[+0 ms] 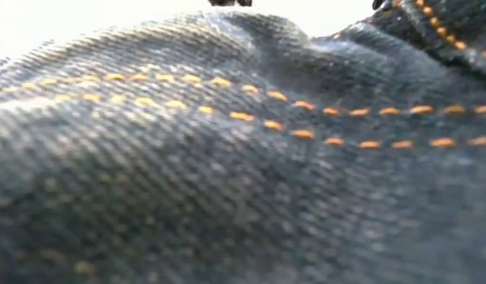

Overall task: Fold laundry
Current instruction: Remove the blue pants from the red bin

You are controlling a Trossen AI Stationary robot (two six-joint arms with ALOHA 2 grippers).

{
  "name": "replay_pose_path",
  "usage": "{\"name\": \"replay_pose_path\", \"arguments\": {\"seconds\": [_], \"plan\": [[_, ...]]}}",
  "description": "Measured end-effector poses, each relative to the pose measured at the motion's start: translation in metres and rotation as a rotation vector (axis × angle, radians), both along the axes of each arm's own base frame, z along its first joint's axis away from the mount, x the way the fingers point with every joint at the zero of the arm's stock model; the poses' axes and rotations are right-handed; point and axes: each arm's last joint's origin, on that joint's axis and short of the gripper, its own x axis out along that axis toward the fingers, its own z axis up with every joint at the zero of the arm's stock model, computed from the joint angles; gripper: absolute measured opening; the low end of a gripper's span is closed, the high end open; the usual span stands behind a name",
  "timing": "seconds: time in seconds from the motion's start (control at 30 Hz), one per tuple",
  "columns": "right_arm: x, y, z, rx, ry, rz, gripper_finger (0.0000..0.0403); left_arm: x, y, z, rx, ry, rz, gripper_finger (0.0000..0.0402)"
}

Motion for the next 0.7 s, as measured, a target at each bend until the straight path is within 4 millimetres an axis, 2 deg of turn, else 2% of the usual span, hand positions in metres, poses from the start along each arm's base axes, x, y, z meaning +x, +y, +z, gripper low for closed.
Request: {"name": "replay_pose_path", "arguments": {"seconds": [0.13, 0.4, 0.6, 0.7], "plan": [[-0.001, 0.003, 0.000, 0.004, 0.001, 0.016, 0.0087, 0.006, 0.015, -0.014, 0.090, 0.134, -0.006, 0.0144], [-0.002, 0.005, -0.001, 0.019, 0.007, 0.016, 0.0087, 0.020, 0.026, -0.039, 0.194, 0.277, 0.011, 0.0144], [-0.002, 0.005, -0.001, 0.021, 0.011, 0.018, 0.0087, 0.029, 0.027, -0.038, 0.225, 0.213, 0.019, 0.0144], [-0.002, 0.005, -0.001, 0.021, 0.014, 0.018, 0.0087, 0.031, 0.030, -0.034, 0.228, 0.166, 0.034, 0.0130]]}}
